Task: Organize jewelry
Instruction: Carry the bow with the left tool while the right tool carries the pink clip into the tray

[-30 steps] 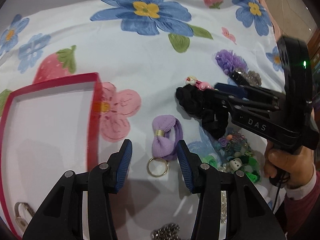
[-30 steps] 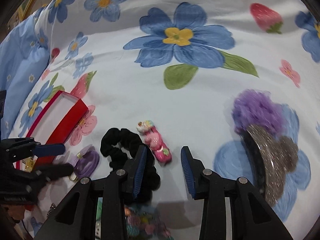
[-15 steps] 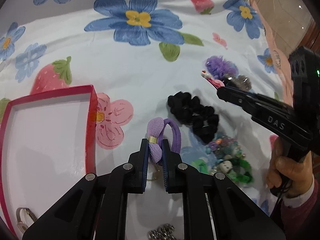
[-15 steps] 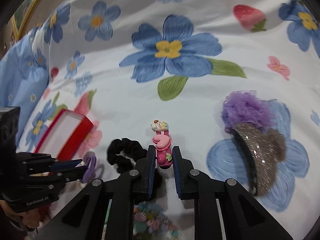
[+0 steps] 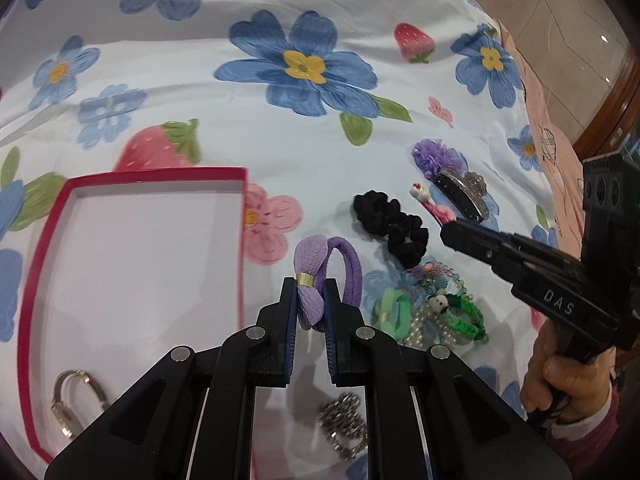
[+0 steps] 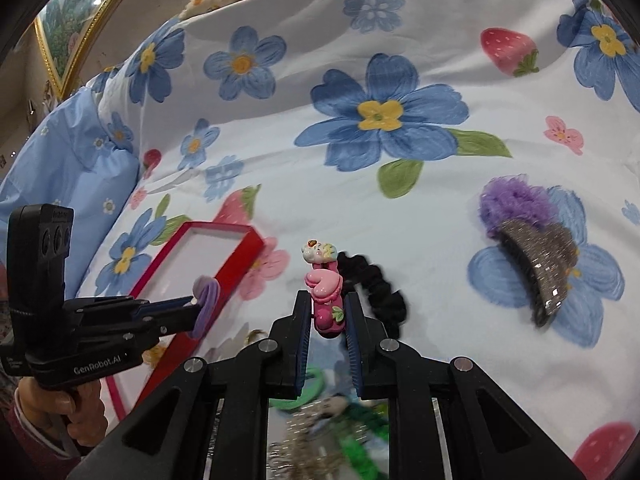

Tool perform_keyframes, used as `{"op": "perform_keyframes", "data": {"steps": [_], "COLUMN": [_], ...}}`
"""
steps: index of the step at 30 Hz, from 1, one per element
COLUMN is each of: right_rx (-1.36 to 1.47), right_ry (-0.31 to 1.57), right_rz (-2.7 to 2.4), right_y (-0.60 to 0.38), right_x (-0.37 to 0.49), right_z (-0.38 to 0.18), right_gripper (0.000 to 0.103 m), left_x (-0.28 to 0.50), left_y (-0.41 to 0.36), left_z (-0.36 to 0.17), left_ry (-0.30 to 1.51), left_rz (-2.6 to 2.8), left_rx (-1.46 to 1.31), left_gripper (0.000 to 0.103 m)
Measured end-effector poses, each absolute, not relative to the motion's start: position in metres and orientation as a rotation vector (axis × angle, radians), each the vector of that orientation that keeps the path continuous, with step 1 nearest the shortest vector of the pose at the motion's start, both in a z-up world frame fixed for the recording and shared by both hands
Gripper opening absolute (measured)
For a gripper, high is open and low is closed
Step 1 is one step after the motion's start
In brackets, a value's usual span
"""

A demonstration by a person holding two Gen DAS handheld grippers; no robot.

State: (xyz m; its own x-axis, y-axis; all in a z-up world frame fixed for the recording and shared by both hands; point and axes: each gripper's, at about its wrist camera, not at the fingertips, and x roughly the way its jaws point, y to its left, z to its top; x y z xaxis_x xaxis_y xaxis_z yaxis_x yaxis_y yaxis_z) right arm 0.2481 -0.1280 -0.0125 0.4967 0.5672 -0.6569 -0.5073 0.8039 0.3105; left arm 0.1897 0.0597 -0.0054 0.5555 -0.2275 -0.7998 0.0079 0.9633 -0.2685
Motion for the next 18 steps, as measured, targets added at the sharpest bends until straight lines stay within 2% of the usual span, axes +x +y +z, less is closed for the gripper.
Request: {"op": "perform_keyframes", "data": {"steps": [18], "right_rx": [0.055], "right_ry": [0.834], "right_rz": [0.780], "right_y": [-0.053], "right_x": [0.217], "right_z": [-0.007], "right_gripper": [0.017], "left_x": [0.155], "left_y": [0.132], "left_z": [-0.004], "left_ry": [0.957], "left_rz": [-0.025], "left_rx": [-0.294], "left_gripper": [0.011]}}
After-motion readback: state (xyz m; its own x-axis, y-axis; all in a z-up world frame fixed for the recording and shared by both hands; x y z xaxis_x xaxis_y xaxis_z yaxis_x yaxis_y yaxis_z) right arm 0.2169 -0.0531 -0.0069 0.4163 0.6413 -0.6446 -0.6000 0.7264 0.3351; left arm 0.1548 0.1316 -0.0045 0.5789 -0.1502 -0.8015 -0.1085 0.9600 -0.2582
